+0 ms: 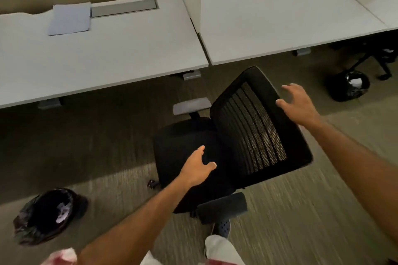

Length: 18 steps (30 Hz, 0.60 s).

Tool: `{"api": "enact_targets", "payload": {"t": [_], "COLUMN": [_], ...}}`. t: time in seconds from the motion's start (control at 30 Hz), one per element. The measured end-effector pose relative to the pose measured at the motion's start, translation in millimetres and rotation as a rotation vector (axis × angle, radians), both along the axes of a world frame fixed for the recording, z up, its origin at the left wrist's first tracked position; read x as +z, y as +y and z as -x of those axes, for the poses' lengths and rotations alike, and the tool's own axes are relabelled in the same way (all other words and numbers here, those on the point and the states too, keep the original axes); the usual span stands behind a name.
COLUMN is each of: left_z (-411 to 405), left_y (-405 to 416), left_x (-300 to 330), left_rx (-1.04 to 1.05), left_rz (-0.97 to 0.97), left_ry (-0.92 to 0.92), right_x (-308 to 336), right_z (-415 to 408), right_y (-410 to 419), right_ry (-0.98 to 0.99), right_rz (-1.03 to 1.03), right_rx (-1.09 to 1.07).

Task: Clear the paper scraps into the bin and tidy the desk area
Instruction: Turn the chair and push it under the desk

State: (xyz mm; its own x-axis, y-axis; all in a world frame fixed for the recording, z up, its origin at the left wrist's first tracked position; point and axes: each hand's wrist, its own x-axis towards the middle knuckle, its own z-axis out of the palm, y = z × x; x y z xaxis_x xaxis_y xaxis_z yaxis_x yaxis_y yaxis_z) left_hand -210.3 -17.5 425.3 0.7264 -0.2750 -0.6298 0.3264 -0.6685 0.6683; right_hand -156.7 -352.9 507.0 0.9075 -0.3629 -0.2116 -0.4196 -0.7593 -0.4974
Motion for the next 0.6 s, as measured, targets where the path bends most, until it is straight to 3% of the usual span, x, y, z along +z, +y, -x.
{"api": "enact_targets", "payload": {"t": [0.2,0.37,0.6], "left_z": [6.3,2.6,3.4], "left_y": [-127.6,-188.4,-277.9], "left_x": [3.6,-2.0,-13.7], "left_rx": [-0.040,-0.052,0.092], "left_rz": [0.071,0.063,0.073], "left_ry": [0.040,0.038,0.095], "right_x": [-52.5,-78.2,-92.4], "right_z": [2.0,2.5,-38.8], "right_y": [-58.7,-70.6,-76.5], "right_ry": [0.216,0.193,0.190], "right_rz": [-0.159,-0.075,0.012], "right_rx": [-0.028,0.050,0.242]}}
